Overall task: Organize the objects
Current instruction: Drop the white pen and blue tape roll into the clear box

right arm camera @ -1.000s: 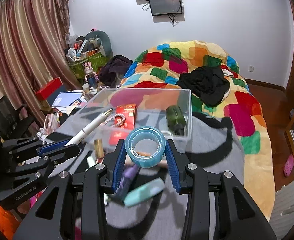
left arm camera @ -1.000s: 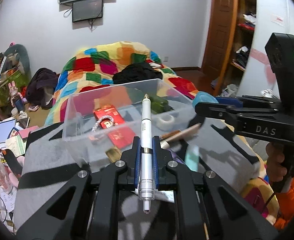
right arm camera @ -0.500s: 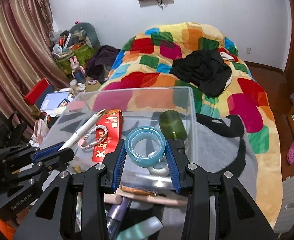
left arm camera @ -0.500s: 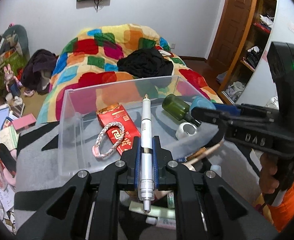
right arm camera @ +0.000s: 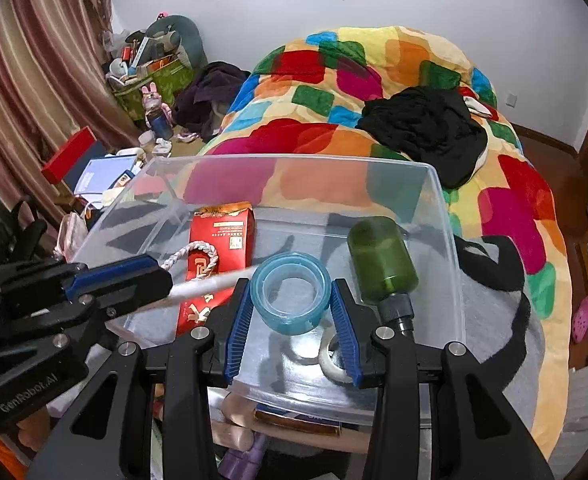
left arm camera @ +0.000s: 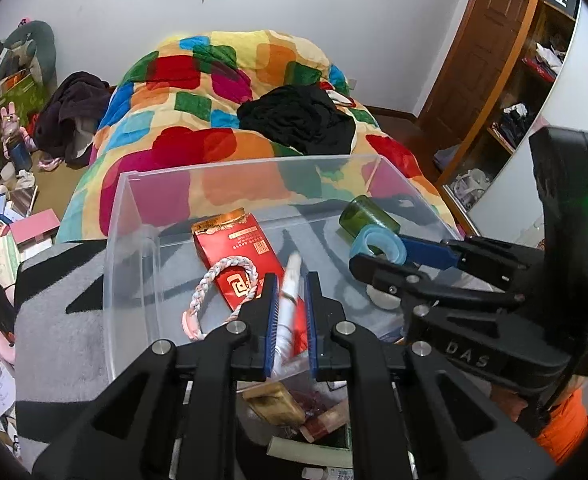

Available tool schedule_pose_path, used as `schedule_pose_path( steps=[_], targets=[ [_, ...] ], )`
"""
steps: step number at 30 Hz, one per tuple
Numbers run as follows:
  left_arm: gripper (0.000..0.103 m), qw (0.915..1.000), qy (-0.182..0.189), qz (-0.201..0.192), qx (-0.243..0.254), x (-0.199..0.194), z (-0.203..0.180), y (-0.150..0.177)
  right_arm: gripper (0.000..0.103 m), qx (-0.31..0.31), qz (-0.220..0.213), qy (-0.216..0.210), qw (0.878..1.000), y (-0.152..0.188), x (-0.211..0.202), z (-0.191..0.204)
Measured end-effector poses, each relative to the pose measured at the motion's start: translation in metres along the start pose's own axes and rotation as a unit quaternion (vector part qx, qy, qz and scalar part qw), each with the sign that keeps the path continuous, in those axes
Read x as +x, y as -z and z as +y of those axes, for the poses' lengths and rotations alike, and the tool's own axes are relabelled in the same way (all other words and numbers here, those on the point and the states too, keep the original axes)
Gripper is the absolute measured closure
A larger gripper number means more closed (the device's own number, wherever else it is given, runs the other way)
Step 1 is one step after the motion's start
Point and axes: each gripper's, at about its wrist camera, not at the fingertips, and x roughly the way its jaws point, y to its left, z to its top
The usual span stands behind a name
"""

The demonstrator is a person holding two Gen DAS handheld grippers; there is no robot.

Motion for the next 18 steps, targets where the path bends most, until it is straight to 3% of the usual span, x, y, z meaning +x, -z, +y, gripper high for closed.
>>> schedule_pose_path(
  steps=[4, 5, 9, 11, 15, 18],
  targets=[
    [0.088, 1.0000, -0.001, -0.007, 0.003, -0.005, -0.002, 0.000, 0.065, -0.008, 0.005, 0.004, 1.000, 0.003, 0.001, 0.003],
    [0.086, 0.9999, -0.001, -0.009, 0.004, -0.007, -0.003, 0.000, 0.060, -0.007, 0.004, 0.004, 1.000, 0.004, -0.001, 0.002],
    [0.070, 0.9996, -0.007, -0.026, 0.012, -0.020, -0.009, 0.001, 0.047, -0.005, -0.008, -0.001, 1.000, 0.006, -0.013, 0.001],
    [0.064, 0.9991, -0.011, -0.037, 0.016, -0.028, -0.013, 0.002, 0.046, -0.011, -0.016, 0.007, 1.000, 0.007, -0.020, 0.003],
    [0.041, 0.9976, -0.020, -0.062, 0.022, -0.045, -0.020, 0.004, 0.042, -0.015, -0.031, 0.005, 0.999, 0.010, -0.038, 0.003],
    [0.033, 0.9966, -0.028, -0.073, 0.027, -0.056, -0.024, 0.010, 0.038, -0.011, -0.043, 0.005, 0.999, 0.016, -0.051, 0.000]
  ],
)
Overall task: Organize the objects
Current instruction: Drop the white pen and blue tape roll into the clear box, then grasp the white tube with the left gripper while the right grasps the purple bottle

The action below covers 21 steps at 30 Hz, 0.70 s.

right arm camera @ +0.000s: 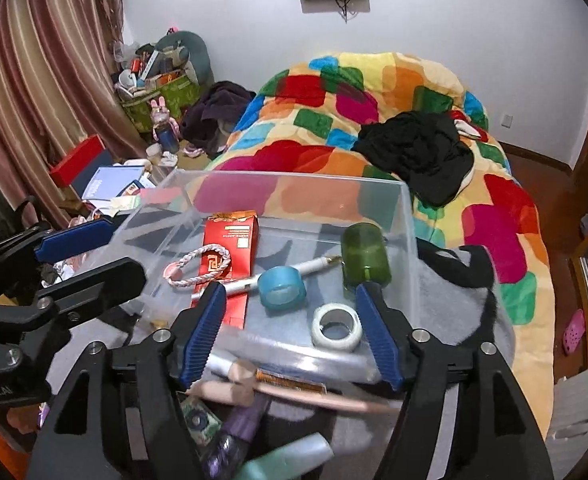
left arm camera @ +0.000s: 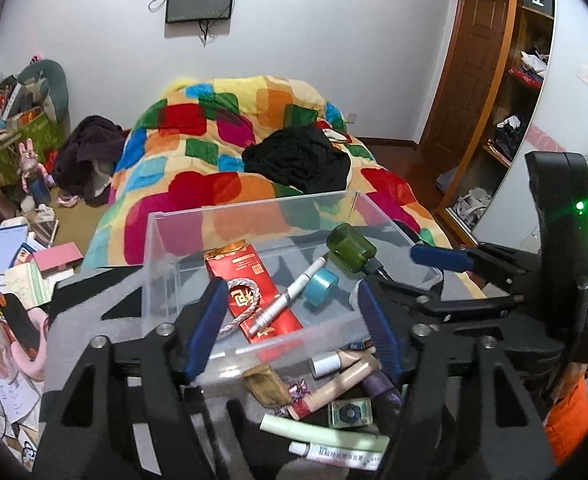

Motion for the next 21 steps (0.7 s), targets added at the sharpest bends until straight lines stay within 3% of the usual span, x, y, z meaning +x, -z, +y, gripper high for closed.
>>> schedule_pose_path(
  steps=[7, 15, 21],
  targets=[
    [0.020, 0.9999, -0.009, 0.000, -0.006, -0.010, -0.001, 0.024, 0.035, 0.010, -0.009, 0.008, 1.000, 0.019, -0.023, -0.010],
    [0.020, 0.9984, -0.012, 0.052, -0.017, 0.000, -0.006, 0.074, 0.035, 0.029, 0.013, -0.013, 0.999, 0.055, -0.028, -0.010],
    [0.020, 0.9964, -0.008, 0.083, -0.017, 0.009, -0.018, 0.107, 0.035, 0.002, 0.036, -0.013, 0.999, 0.075, -0.014, 0.011]
  ],
)
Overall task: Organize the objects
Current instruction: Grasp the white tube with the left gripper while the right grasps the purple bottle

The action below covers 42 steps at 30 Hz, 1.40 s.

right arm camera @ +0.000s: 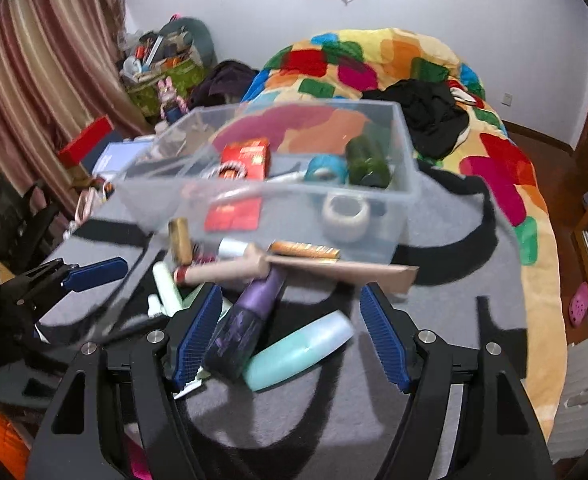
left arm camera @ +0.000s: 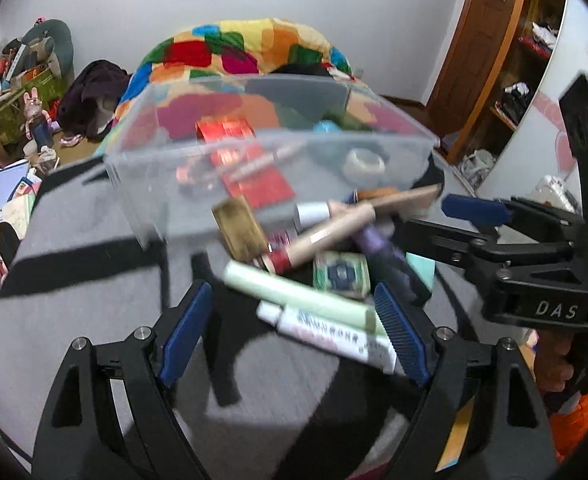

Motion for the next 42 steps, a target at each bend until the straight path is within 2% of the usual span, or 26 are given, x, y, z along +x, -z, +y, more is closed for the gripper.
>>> schedule_pose_path(
  steps=[8, 10, 13, 15, 17, 22, 24, 27, 30, 33, 39, 42],
  targets=[
    [0.019, 0.9998, -0.017, 0.005, 0.005, -0.002, 0.013, 0.024, 0.035, -0.032, 0.024, 0.008, 0.999, 0.016, 0.012, 0.010],
    [0.019, 0.9993, -0.035, 0.010, 0.004, -0.004, 0.021, 0.027, 0.036, -0.036, 0.023, 0.011, 0.999, 0.020, 0.011, 0.010],
    [0.019, 0.9988, -0.047, 0.014, -0.002, -0.009, 0.032, 0.034, 0.045, -0.043, 0.019, 0.015, 0.999, 0.025, 0.006, 0.007],
    [0.019, 0.9990, -0.041, 0.012, -0.010, -0.014, 0.034, 0.035, 0.056, -0.047, 0.021, 0.019, 0.998, 0.027, 0.004, 0.007],
    [0.019, 0.9993, -0.033, 0.006, -0.017, -0.017, 0.033, 0.033, 0.059, -0.052, 0.020, 0.023, 0.998, 0.027, 0.004, 0.007],
    [0.019, 0.9998, -0.014, 0.002, -0.016, -0.012, 0.013, 0.020, 0.065, -0.060, 0.015, 0.024, 0.998, 0.024, 0.005, 0.010],
    [0.016, 0.9998, -0.011, 0.005, -0.013, -0.005, 0.002, 0.017, 0.071, -0.063, 0.012, 0.018, 0.998, 0.023, 0.005, 0.011],
    [0.016, 0.9992, -0.034, 0.007, 0.022, 0.003, -0.016, 0.018, 0.080, -0.061, 0.013, 0.006, 0.998, 0.025, 0.003, 0.010],
    [0.015, 0.9974, -0.054, 0.003, 0.049, 0.004, -0.021, 0.026, 0.080, -0.059, 0.013, 0.003, 0.998, 0.028, 0.000, 0.007],
    [0.015, 0.9971, -0.057, 0.005, 0.049, -0.002, -0.014, 0.033, 0.080, -0.059, 0.014, -0.004, 0.998, 0.031, -0.002, 0.007],
    [0.015, 0.9976, -0.068, 0.011, 0.011, -0.018, 0.018, 0.044, 0.080, -0.066, 0.019, -0.023, 0.997, 0.036, -0.006, 0.013],
    [0.015, 0.9986, -0.051, 0.007, -0.009, -0.022, 0.025, 0.041, 0.080, -0.061, 0.023, -0.027, 0.998, 0.036, -0.005, 0.012]
  ],
)
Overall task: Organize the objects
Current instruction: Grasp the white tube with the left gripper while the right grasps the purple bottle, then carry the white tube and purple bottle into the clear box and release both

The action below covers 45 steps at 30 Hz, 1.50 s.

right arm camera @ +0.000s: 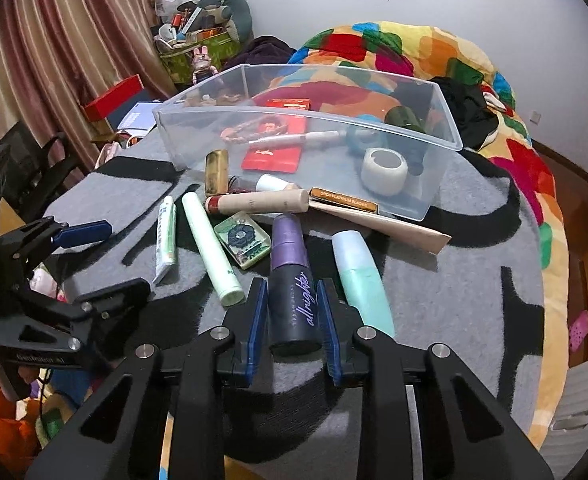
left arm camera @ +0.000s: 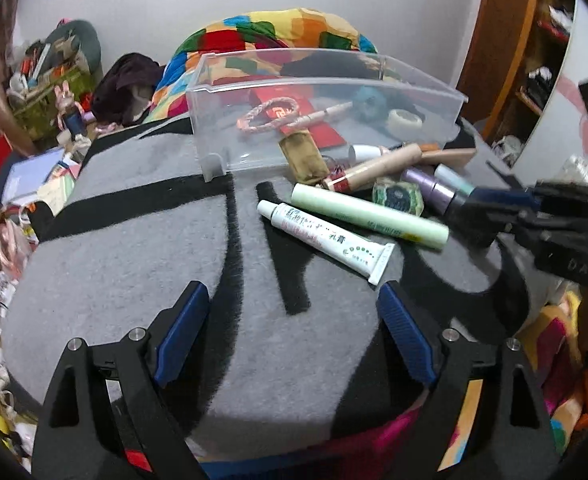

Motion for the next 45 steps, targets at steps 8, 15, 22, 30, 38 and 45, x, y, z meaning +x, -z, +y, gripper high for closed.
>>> schedule_pose_path(
  steps=[8, 15, 22, 30, 38, 45],
  targets=[
    [0.015, 0.9986, 0.002, -0.005, -0.053, 0.020, -0.004, -0.024, 0.074, 0.021, 0.014, 0.009, 1.000, -0.003, 0.012, -0.007],
    [0.027, 0.9986, -0.038, -0.009, -0.035, 0.022, -0.002, -0.017, 0.074, 0.023, 0.004, 0.009, 1.000, -0.002, 0.012, -0.010],
    [0.034, 0.9986, -0.046, -0.007, -0.023, 0.013, 0.011, -0.009, 0.074, 0.018, 0.000, 0.010, 1.000, -0.002, 0.019, -0.007],
    [0.069, 0.9981, -0.045, -0.038, -0.017, 0.022, 0.001, -0.015, 0.080, 0.022, -0.004, 0.010, 1.000, -0.003, 0.017, -0.007],
    [0.086, 0.9984, -0.025, -0.043, -0.029, 0.010, 0.009, -0.010, 0.080, 0.031, -0.028, -0.001, 0.999, 0.003, -0.009, -0.008],
    [0.086, 0.9968, -0.002, -0.074, -0.029, -0.012, 0.007, -0.023, 0.080, 0.042, -0.063, -0.006, 0.997, -0.018, -0.029, -0.009]
  ],
)
